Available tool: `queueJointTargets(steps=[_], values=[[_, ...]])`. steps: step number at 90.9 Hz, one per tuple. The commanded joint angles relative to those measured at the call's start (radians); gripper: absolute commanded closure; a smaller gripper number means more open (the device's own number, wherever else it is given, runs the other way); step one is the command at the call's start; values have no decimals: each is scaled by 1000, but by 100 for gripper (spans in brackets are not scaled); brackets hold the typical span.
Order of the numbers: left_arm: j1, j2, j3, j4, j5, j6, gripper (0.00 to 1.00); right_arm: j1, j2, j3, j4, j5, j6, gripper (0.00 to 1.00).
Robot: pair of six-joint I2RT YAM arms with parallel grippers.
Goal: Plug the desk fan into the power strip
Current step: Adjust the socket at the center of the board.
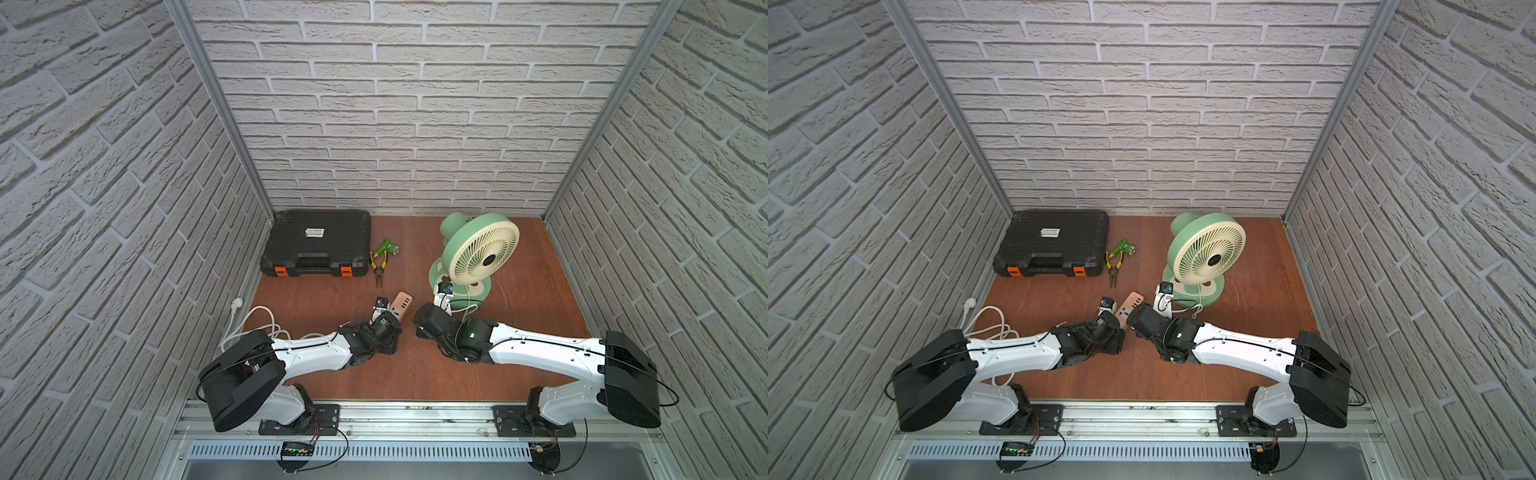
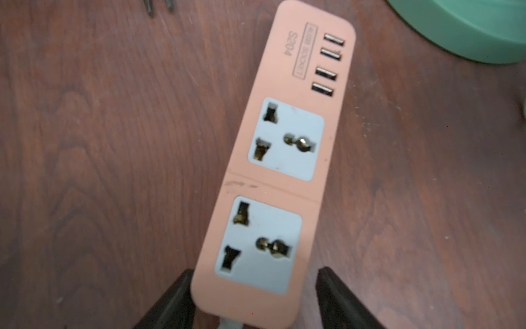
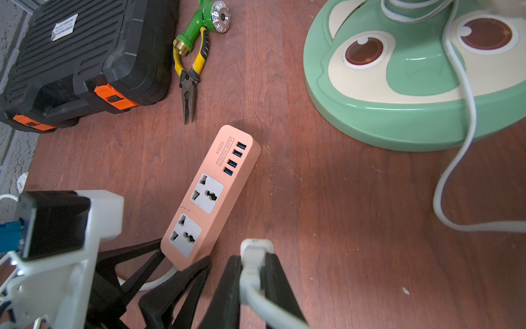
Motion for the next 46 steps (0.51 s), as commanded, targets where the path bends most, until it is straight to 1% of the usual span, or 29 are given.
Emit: queueJointTargets(steps=[1, 5, 11, 24, 29, 37, 42, 46], values=[[-8, 29, 17, 30, 10, -20, 39, -5, -25, -9, 32, 6, 14, 97], [-8, 42, 27, 33, 8, -23, 43, -5, -26, -10, 35, 4, 14, 97], [-8, 64, 43, 29, 3, -30, 46, -5, -26, -12, 38, 4, 14, 97], [-6, 92, 74, -13, -56, -66, 58, -6, -25, -13, 39, 2, 13, 97], [-6, 100, 81, -29, -79, -100, 66, -8, -22, -15, 43, 2, 15, 97], [-6, 119, 84, -28, -82, -164, 77, -12, -12, -18, 55, -2, 18, 97], [-11, 133, 84, -2, -76, -194, 81, -14, -6, -18, 67, -4, 17, 98], [-17, 144, 80, 31, -59, -214, 81, -13, -4, -21, 82, -5, 15, 97]])
